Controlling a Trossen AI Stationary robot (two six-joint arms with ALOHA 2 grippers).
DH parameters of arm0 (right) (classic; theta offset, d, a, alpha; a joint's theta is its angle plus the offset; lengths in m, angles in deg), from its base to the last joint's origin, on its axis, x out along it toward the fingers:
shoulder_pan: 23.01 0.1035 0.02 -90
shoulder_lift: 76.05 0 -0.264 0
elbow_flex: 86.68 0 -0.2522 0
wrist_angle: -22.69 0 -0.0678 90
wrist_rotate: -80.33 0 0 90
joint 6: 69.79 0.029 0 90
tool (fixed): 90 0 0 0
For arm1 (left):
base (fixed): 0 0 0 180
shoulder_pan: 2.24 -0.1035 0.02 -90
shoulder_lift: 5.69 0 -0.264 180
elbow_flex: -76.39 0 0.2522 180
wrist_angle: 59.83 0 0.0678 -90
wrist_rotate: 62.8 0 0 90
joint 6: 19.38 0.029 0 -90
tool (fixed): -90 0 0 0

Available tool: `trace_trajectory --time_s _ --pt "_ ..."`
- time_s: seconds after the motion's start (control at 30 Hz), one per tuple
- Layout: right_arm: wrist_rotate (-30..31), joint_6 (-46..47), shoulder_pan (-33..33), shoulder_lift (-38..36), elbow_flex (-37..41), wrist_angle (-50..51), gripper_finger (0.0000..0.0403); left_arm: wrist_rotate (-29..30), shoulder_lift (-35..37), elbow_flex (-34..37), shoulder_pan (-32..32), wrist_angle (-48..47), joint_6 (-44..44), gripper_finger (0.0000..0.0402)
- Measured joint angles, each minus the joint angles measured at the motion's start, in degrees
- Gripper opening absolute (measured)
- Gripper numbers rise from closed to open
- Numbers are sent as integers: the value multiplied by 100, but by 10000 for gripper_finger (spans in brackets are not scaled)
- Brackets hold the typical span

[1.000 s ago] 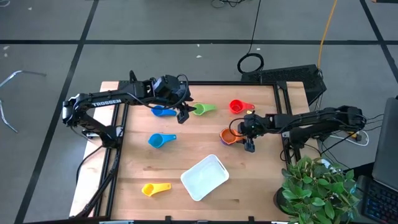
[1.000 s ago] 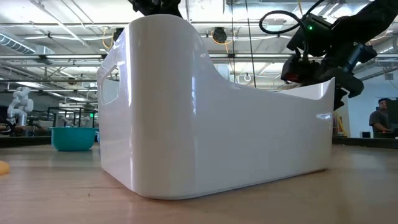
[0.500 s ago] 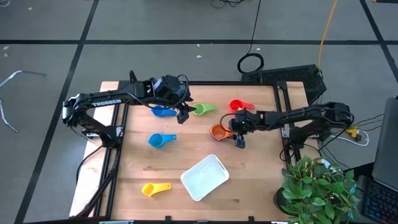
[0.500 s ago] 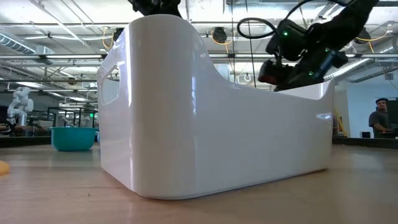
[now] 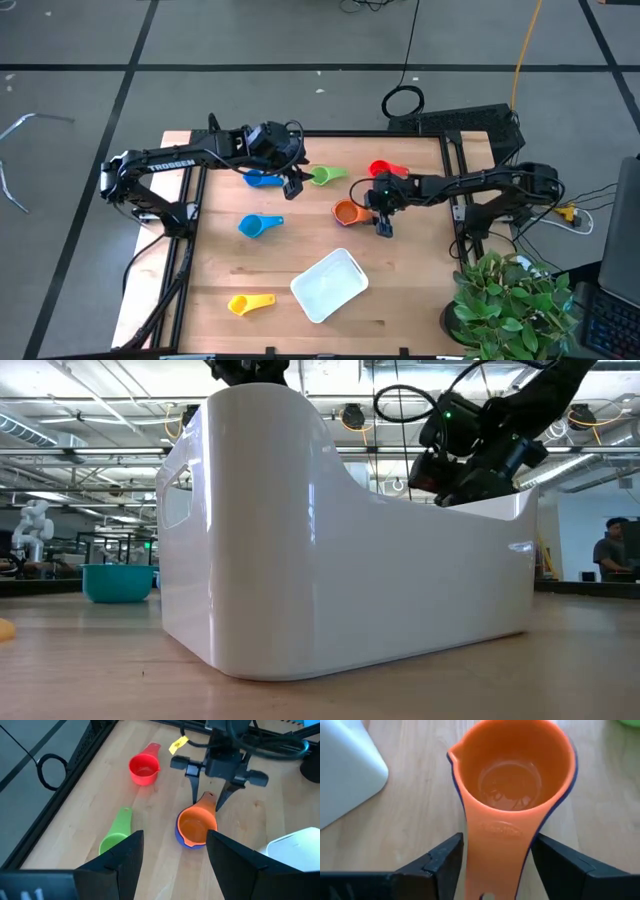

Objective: Nest measuring cups in basket
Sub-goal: Stack the orange measuring cup on top of the purple measuring cup, then stack the red measuring cup on top of the orange measuring cup

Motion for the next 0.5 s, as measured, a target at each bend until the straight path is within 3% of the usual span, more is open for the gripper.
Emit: trace_trajectory --time_s 0.23,0.37,0.5 --pt "147 -89 -295 -893 2 877 274 0 0 0 0 -4 78 218" --pt "319 -379 -991 -1385 -120 1561 278 0 0 0 0 -3 151 218" --pt "330 -886 -1769 -1375 -656 2564 278 0 0 0 0 -1 225 218"
